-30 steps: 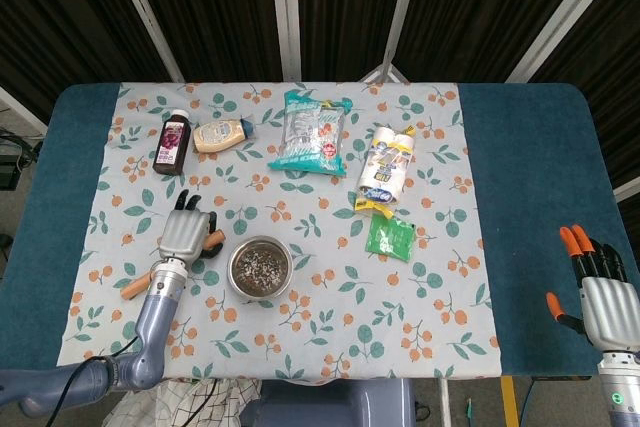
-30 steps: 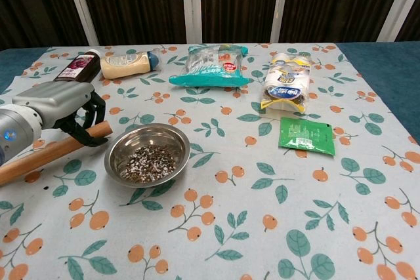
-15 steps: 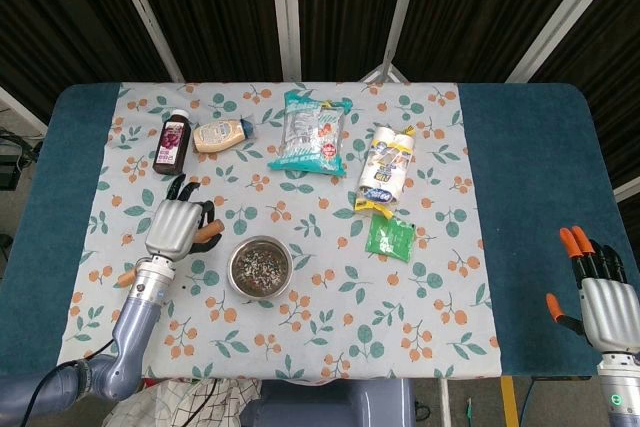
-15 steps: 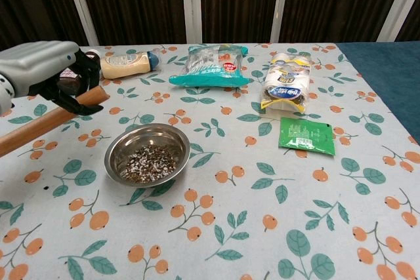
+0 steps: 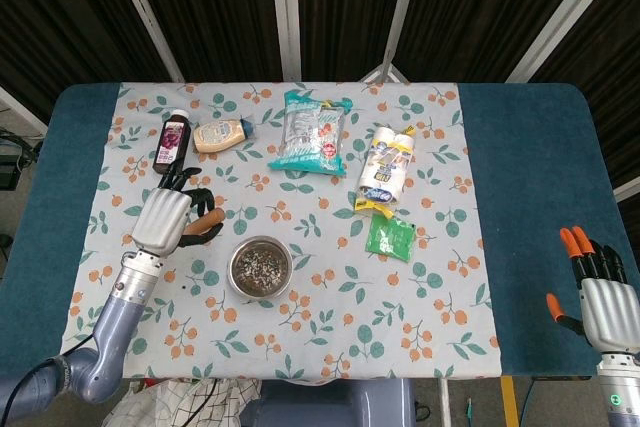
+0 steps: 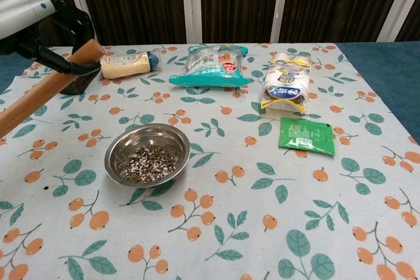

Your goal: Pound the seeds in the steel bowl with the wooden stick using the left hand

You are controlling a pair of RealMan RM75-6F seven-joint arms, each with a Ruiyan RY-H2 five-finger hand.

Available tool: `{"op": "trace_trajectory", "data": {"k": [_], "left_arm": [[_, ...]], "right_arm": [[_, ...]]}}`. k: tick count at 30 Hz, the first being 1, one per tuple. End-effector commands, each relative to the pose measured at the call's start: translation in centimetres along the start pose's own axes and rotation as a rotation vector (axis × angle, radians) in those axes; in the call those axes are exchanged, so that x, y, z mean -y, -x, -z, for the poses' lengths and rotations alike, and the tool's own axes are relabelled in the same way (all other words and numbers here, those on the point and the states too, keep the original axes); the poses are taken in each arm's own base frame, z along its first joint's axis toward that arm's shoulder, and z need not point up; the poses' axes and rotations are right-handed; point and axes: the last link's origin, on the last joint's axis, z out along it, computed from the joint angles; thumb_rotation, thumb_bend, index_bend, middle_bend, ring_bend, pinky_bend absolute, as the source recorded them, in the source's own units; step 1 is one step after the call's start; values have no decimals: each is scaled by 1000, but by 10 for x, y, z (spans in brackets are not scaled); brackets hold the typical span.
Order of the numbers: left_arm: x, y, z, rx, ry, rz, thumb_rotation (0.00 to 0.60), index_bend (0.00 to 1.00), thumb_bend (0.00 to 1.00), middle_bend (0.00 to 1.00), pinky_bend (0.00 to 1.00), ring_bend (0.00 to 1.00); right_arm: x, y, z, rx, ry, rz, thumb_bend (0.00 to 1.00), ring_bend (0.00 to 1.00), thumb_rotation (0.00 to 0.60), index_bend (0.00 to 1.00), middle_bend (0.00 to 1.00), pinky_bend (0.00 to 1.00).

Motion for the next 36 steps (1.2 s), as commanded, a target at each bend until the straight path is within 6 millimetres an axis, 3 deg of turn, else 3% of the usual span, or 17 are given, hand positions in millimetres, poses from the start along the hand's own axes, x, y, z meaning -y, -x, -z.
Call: {"op": "trace_trajectory", "data": {"k": [1, 7, 13, 17, 36], "left_arm": [[-7, 1, 1, -79, 56, 111, 600, 624, 657, 682, 50, 178], [-25, -3, -6, -147, 115, 236, 600, 624, 657, 682, 61, 178], [-62, -19, -24, -222, 200, 343, 600, 625, 657, 682, 63, 178], [-78, -19, -27, -244, 240, 407, 600, 626, 656, 682, 63, 178], [-90, 24, -29, -281, 378, 691, 600, 626, 657, 682, 63, 178]], "right_arm": [[0, 0, 0, 0, 1, 0, 370, 0, 600, 0, 0, 0], [-1, 0, 0, 2, 5, -1, 370, 0, 600, 0, 0, 0], [-1, 0, -1, 0, 7, -5, 370, 0, 600, 0, 0, 0], [-2, -1, -2, 2, 9, -7, 370, 0, 600, 0, 0, 0], [-3, 2, -4, 20, 22, 3, 370, 0, 600, 0, 0, 0]]}}
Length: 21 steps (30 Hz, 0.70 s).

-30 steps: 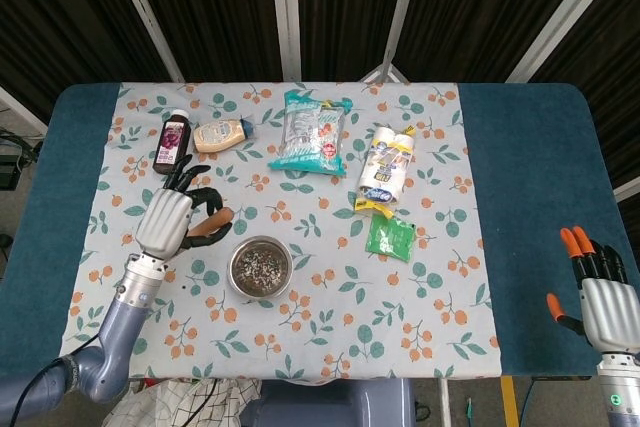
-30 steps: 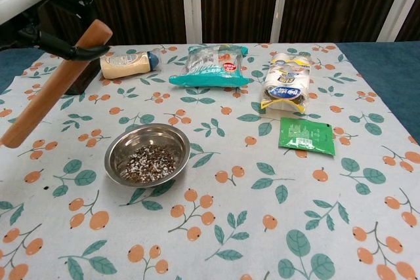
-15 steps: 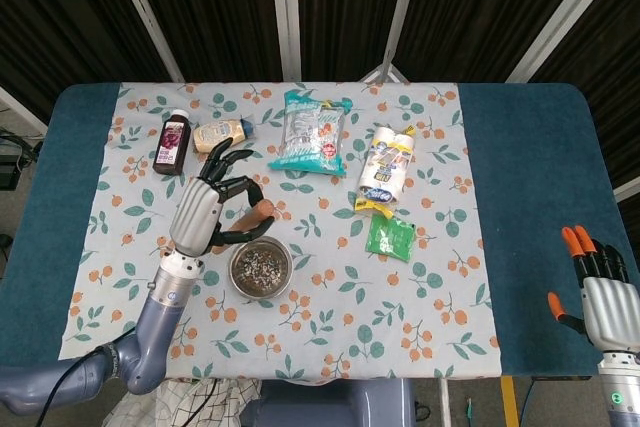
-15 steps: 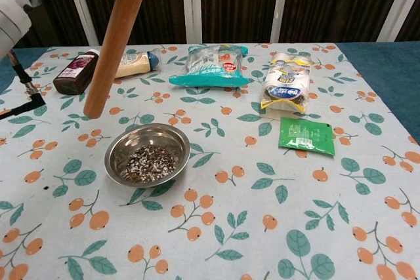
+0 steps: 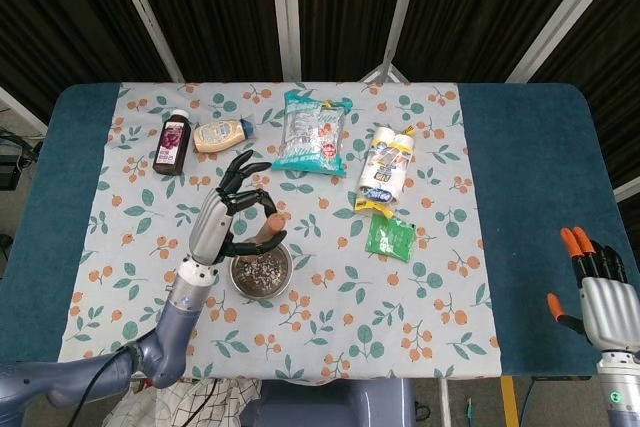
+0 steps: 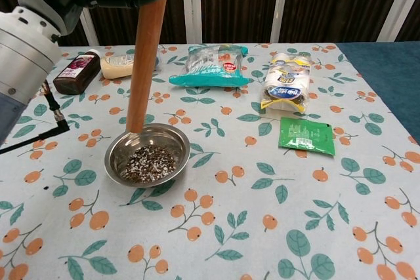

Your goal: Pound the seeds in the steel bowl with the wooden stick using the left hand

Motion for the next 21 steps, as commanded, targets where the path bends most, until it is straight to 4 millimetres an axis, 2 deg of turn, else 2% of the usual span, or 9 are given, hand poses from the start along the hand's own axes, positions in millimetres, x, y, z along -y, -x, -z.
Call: {"op": "trace_trajectory", "data": {"k": [1, 21], "left_arm": [[1, 7, -1, -6, 19, 38, 600, 626, 657, 682, 63, 178], [29, 27, 14, 19, 0, 111, 600, 626, 657, 682, 63, 178]], "right_arm": [[0, 0, -1, 1, 4, 0, 370, 0, 600, 0, 0, 0], [-1, 2, -3, 26, 18, -6, 371, 0, 600, 0, 0, 0]]}}
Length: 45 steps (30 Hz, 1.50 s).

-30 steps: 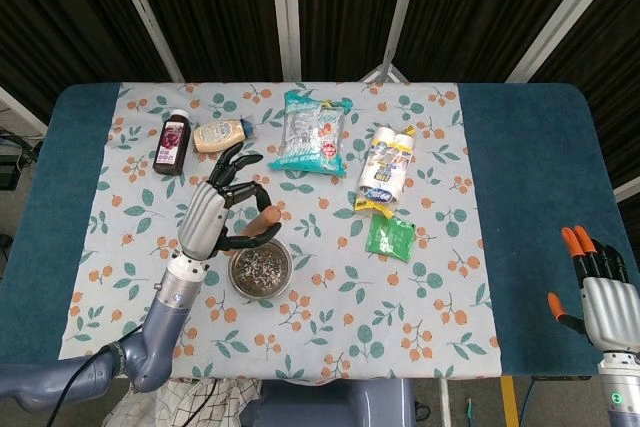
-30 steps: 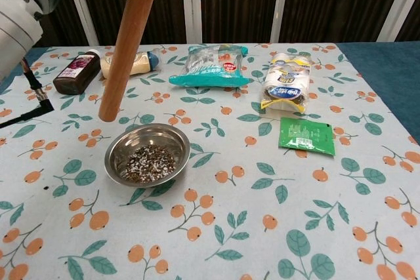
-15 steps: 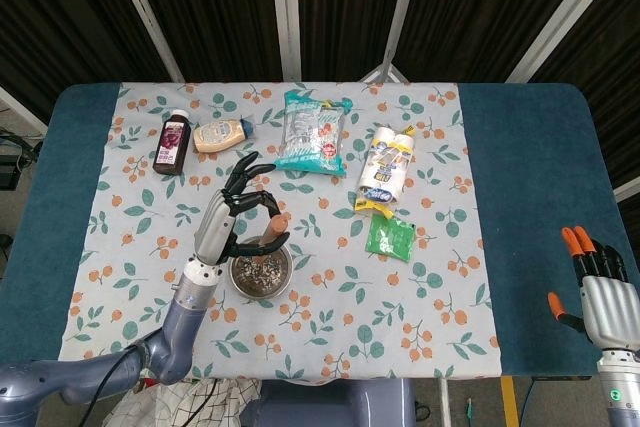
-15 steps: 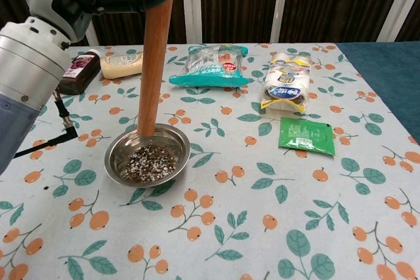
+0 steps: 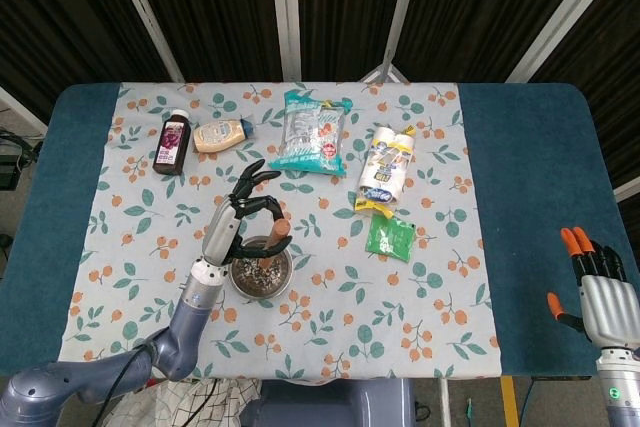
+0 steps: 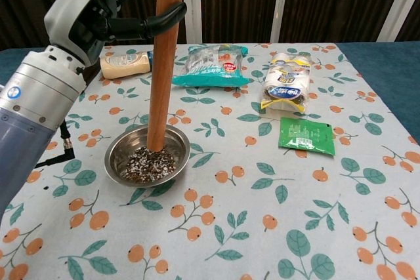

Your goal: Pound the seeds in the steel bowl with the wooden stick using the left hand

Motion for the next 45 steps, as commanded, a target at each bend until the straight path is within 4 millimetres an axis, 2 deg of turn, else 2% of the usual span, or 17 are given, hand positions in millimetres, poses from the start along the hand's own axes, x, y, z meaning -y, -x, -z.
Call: {"op": "trace_trajectory", "data": {"k": [1, 11, 25, 45], "left_arm": [[4, 4, 4, 6, 3, 4, 600, 626, 657, 682, 63, 178], [13, 8, 17, 36, 37, -28, 600, 625, 656, 681, 63, 178], [20, 8, 24, -10, 51, 28, 600, 625, 650, 678, 63, 178], [37, 7, 43, 12, -1, 24, 600, 624, 650, 676, 63, 178]], "right_arm": [[0, 0, 0, 1, 0, 0, 371, 0, 600, 0, 0, 0], [0, 1, 0, 7, 3, 2, 370, 0, 600, 0, 0, 0], [-1, 3, -1, 18, 16, 3, 370, 0, 600, 0, 0, 0], [-1, 3, -2, 21, 19, 5, 371, 0, 600, 0, 0, 0]]}}
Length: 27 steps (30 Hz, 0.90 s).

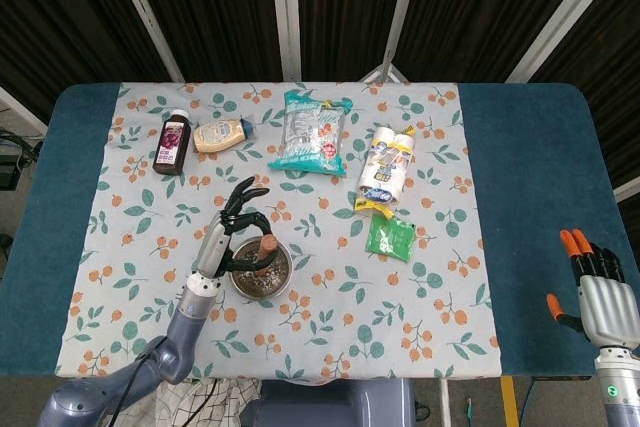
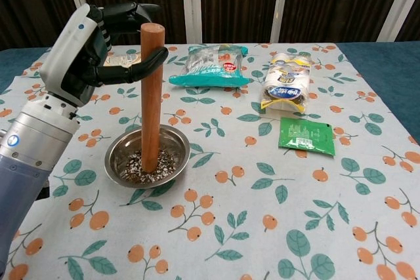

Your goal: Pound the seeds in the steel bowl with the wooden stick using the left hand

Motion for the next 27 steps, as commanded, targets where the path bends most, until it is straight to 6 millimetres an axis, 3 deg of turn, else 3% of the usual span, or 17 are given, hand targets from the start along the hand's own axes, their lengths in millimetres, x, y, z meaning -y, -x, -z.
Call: {"op": "trace_trajectory", "data": {"k": [1, 15, 27], "left_arm": [[0, 1, 2, 5, 0, -2, 600, 624, 650, 676, 63, 178], [-22, 0, -27, -25, 101, 21, 600, 623, 648, 673, 63, 178], [-15, 2, -19, -15, 55, 30, 600, 623, 648, 673, 63, 178]], "right_arm": [[0, 0, 0, -2, -1, 1, 370, 0, 600, 0, 0, 0], [0, -1, 0, -8, -3, -5, 370, 0, 600, 0, 0, 0], [0, 0, -1, -1, 0, -5, 370, 0, 600, 0, 0, 0]]}}
